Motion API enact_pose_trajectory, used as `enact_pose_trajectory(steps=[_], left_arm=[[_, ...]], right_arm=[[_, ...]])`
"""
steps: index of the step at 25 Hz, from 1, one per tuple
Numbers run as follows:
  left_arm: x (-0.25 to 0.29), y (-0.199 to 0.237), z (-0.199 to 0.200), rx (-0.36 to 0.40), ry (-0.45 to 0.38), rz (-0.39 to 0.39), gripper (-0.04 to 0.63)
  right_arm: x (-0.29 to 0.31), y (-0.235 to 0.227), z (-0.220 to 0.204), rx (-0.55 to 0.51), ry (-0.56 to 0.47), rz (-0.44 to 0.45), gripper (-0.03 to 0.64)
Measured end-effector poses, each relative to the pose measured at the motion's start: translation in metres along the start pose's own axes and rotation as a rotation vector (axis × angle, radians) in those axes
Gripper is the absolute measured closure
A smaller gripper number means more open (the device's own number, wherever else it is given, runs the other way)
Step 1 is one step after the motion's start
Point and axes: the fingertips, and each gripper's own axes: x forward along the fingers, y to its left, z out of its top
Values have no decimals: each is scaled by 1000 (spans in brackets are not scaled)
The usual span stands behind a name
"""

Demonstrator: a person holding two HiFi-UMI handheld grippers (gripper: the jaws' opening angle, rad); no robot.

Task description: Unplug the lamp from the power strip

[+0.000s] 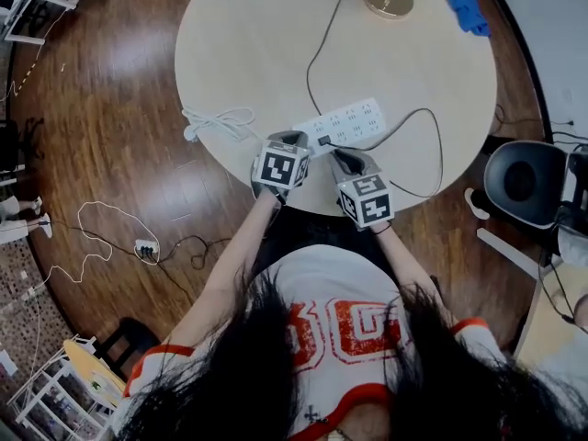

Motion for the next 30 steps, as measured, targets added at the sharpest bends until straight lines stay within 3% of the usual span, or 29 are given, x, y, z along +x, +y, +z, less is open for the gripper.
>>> enact_pose_trajectory(steps=[3, 5, 7, 10, 15, 23, 30], left_arm=[[0, 2, -2, -15, 26, 11, 595], [-1, 3, -5, -52, 24, 22, 595], [-2, 3, -4, -55, 15, 41, 595], [-1, -1, -2, 12, 4, 74, 595], [4, -4, -5, 72, -2, 103, 594], [4, -2, -6, 27, 5, 62, 594], [5, -4, -5, 51, 17, 57, 594]], right_arm=[[10, 4, -4, -24, 39, -14, 490], [17, 8, -5, -78, 47, -42, 467], [23, 9, -2, -164, 28, -96, 465], [31, 4, 7, -276, -24, -183, 466], [42, 4, 8, -391, -25, -207, 488], [39, 6, 8, -380, -40, -133, 499], [30, 5, 11, -333, -86, -111, 529]])
